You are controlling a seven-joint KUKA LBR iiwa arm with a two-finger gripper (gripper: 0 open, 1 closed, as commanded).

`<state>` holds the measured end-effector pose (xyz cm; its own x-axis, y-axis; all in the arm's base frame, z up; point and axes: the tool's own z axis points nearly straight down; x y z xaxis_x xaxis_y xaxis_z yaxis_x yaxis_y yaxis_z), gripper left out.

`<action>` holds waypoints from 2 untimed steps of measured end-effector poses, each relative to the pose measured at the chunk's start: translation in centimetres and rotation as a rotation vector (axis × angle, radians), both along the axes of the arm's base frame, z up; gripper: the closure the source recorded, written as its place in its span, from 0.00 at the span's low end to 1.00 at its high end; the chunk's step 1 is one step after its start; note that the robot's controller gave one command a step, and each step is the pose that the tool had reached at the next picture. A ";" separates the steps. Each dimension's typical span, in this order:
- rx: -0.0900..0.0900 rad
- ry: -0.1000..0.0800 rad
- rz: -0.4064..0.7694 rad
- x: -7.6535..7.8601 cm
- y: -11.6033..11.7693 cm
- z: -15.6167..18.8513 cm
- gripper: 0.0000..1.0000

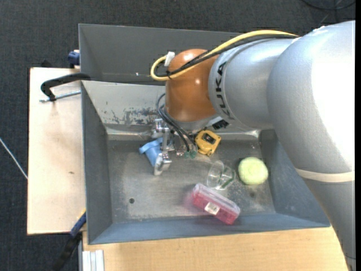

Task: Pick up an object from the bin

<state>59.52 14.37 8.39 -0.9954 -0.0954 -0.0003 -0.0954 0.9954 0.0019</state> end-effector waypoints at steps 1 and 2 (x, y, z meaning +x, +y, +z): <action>0.000 -0.001 0.000 0.0 0.0 1.2 1.00; 0.001 -0.006 0.000 0.1 0.0 2.1 1.00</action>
Offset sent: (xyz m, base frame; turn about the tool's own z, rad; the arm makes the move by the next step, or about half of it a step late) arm 0.0000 0.0002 0.0009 0.0000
